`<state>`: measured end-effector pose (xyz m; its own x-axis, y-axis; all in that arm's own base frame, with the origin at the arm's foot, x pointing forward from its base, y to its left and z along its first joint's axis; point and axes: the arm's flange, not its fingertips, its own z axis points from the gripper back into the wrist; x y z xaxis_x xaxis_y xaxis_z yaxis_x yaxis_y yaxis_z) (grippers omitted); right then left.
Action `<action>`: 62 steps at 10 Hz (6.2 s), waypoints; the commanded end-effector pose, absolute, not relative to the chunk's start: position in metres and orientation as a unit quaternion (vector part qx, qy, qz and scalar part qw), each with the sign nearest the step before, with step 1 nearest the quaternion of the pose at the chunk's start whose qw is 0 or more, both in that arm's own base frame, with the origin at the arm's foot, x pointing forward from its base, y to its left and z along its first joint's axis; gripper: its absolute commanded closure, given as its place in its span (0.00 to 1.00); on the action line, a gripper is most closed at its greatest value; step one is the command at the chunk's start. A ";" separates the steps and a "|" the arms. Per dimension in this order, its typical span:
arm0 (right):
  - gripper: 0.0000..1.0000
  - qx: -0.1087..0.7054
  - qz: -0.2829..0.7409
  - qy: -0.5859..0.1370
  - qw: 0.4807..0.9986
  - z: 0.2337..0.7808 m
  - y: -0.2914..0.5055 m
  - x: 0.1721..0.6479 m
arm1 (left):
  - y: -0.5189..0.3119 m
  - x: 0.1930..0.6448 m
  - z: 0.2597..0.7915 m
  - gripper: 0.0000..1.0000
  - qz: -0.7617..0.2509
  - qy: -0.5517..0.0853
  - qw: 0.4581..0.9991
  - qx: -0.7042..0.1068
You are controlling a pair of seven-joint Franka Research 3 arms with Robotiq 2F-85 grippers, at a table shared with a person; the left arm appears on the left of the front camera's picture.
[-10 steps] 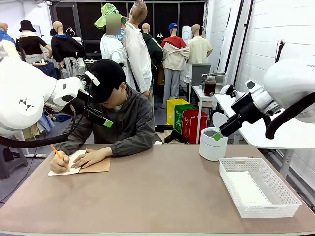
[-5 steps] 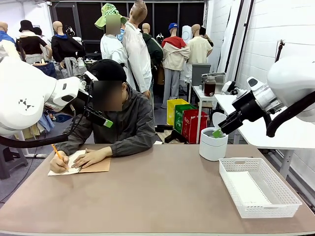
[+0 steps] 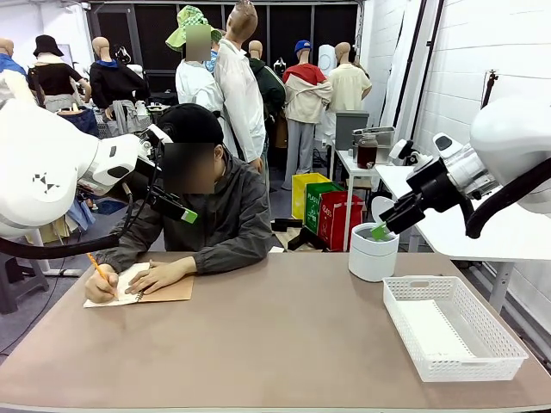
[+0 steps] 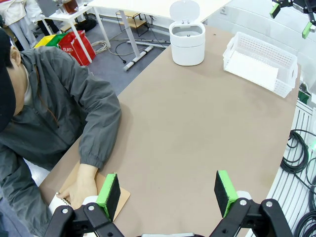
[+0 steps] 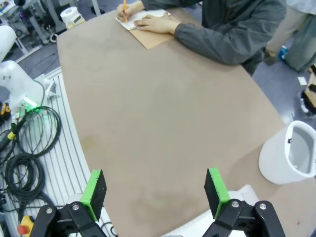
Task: Sort the paper based on its condition.
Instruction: If a person hands you a paper, place it in the Organizing basket , and if it's crumpled, put it in the Trash can.
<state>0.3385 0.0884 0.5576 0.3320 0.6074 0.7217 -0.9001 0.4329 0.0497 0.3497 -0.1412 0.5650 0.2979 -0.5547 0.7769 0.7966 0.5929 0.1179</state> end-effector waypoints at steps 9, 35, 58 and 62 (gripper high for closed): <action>0.00 0.233 0.481 -0.324 0.780 0.558 0.088 0.338 | -0.141 0.350 0.564 0.00 -0.424 -0.408 0.794 -0.151; 0.00 0.233 0.481 -0.324 0.780 0.558 0.088 0.338 | -0.141 0.350 0.564 0.00 -0.424 -0.408 0.794 -0.151; 0.00 0.233 0.481 -0.324 0.780 0.558 0.088 0.338 | -0.141 0.350 0.564 0.00 -0.424 -0.408 0.794 -0.151; 0.00 0.233 0.481 -0.324 0.780 0.558 0.088 0.338 | -0.141 0.350 0.564 0.00 -0.424 -0.408 0.794 -0.151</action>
<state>0.3379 0.0867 0.5571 0.3295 0.6063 0.7237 -0.8978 0.4385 0.0414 0.3497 -0.1412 0.5650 0.2979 -0.5547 0.7769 0.7966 0.5929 0.1179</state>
